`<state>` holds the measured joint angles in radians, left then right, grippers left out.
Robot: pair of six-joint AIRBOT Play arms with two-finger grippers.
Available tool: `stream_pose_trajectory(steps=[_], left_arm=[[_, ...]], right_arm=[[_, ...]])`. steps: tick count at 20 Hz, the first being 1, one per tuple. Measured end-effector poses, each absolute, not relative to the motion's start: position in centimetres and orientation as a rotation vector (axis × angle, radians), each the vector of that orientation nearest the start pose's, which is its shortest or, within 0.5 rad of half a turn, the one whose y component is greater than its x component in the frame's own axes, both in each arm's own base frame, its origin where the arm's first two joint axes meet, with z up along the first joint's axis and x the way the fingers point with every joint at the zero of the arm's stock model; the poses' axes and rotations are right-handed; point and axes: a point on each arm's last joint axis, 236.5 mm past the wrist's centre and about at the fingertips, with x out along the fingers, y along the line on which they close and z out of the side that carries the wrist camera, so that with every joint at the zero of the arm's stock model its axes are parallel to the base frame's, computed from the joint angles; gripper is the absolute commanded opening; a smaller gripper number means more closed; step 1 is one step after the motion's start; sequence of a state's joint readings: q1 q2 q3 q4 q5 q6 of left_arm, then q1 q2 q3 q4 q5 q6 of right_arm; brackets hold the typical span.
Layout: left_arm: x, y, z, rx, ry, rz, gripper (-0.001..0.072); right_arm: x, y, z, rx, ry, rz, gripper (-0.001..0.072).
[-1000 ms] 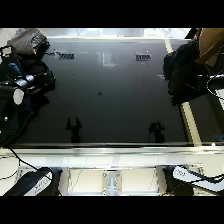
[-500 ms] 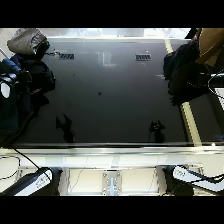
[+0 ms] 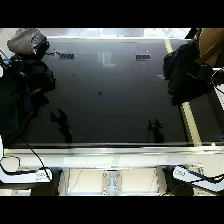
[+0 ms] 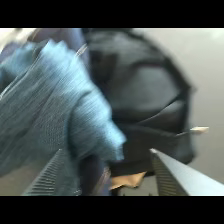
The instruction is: Fold the clothes and pants, and hang the long-sleeved shirts on hangers.
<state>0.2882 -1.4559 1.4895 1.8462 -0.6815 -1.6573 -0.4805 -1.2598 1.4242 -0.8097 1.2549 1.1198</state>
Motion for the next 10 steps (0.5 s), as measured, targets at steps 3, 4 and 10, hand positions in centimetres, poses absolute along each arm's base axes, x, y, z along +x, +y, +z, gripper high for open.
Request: stream_pose_trajectory(steps=[3,4,10], left_arm=[[52.2,23.0,11.8,0.080,0.673,0.461,0.0657],[52.7,24.1,11.6,0.076,0.659,0.476,0.0668],[55.2,29.1,12.5,0.085,0.560,0.534,0.0711]], right_arm=[[43.6,-4.1,18.5,0.469,0.749,0.305,0.0436],[43.7,-3.7,19.3,0.490,0.730,0.319,0.0438],[44.2,-2.1,24.1,0.538,0.630,0.393,0.0662]])
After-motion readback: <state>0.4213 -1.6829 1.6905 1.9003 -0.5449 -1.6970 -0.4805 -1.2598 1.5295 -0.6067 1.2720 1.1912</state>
